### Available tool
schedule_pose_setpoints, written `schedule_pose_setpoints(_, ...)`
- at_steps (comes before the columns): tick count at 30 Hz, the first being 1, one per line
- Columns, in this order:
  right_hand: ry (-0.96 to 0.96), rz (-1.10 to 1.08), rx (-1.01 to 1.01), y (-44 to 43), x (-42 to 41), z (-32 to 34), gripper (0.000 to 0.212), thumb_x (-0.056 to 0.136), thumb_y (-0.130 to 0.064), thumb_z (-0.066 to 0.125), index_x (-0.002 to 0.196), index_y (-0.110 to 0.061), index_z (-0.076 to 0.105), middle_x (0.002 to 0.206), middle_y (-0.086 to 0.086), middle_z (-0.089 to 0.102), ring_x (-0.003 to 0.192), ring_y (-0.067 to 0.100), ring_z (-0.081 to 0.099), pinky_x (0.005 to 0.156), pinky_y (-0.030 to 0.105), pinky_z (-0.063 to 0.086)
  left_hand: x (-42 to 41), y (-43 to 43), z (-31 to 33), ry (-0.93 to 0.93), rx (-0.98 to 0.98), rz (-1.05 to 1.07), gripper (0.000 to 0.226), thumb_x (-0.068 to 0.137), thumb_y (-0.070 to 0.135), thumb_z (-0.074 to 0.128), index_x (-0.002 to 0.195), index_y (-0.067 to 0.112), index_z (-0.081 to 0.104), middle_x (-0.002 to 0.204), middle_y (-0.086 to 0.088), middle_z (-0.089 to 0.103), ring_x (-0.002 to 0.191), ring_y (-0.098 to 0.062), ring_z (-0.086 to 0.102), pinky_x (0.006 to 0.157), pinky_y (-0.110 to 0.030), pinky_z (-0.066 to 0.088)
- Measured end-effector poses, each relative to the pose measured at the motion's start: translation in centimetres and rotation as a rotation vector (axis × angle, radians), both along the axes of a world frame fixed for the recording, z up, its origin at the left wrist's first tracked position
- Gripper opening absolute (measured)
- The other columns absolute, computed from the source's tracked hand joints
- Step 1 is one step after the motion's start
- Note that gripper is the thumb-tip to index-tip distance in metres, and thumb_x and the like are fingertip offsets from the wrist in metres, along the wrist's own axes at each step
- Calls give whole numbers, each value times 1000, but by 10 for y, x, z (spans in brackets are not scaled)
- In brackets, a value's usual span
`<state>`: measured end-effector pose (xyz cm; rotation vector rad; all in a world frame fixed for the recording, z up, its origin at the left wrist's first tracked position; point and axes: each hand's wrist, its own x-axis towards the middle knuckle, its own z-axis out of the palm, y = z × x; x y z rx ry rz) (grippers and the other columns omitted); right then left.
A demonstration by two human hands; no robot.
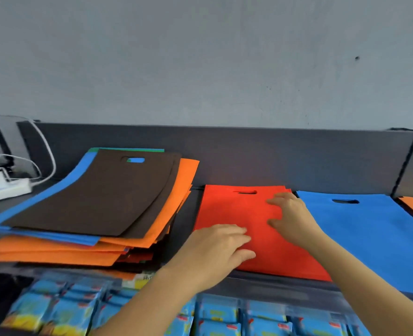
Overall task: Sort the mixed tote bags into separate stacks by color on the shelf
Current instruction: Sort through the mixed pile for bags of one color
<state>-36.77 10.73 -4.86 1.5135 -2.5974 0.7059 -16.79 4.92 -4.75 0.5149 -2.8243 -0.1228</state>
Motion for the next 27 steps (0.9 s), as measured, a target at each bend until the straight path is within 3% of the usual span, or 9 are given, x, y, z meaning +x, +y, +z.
schedule_pose_setpoints(5,31,331,-246,-42,75,28,39,86,-16,64,125,-12,58,132,2,54,125,16,46,102,16,25,79,-41,32,373,-121,224,56,85,62,29,119,34,63,125,20,59,117,2,49,94,-27,46)
schedule_pose_setpoints(9,25,588,-192,-76,133,43,50,84,-17,66,132,-16,52,140,0,48,128,14,43,104,19,28,144,-83,45,269,-66,479,58,85,66,33,130,36,53,133,17,52,126,-4,44,101,-31,39)
schedule_pose_setpoints(13,140,784,102,-102,166,46,73,75,-16,76,140,-19,43,150,1,33,137,14,30,104,16,20,189,-118,40,56,65,647,83,70,80,23,138,36,42,142,13,44,132,-11,38,103,-33,36)
schedule_pose_setpoints(16,157,849,180,-110,173,41,64,76,-15,75,135,-16,51,143,2,44,133,13,37,104,17,24,206,-133,30,-26,191,625,121,44,100,7,138,34,43,144,13,42,132,-12,39,106,-31,33)
schedule_pose_setpoints(18,113,844,143,-113,173,39,52,81,-19,71,131,-16,55,138,0,50,129,12,43,103,17,28,211,-136,32,-52,239,597,128,34,103,10,138,36,43,145,19,37,126,-13,44,104,-29,33)
schedule_pose_setpoints(20,59,802,97,-116,171,39,45,85,-25,67,128,-18,57,134,-3,53,125,10,46,99,13,29,212,-136,40,-125,264,577,123,33,101,24,138,39,40,146,22,33,127,-15,42,103,-30,32)
schedule_pose_setpoints(23,24,749,93,-120,166,38,49,82,-26,71,129,-21,56,132,-6,54,123,9,47,97,13,32,213,-139,48,-163,258,565,83,62,80,49,135,40,45,142,18,42,132,-14,34,104,-30,30)
schedule_pose_setpoints(25,-40,733,109,-120,164,36,59,77,-21,76,132,-23,53,131,-5,54,119,10,50,93,11,36,213,-146,47,-107,201,546,49,83,62,50,124,36,57,126,14,57,119,-14,48,96,-29,38)
schedule_pose_setpoints(27,-137,730,109,-117,160,37,75,71,-14,80,137,-24,45,132,-6,49,115,7,49,84,0,36,210,-153,44,-18,144,563,38,93,51,43,104,22,65,100,5,66,96,-17,58,82,-32,45)
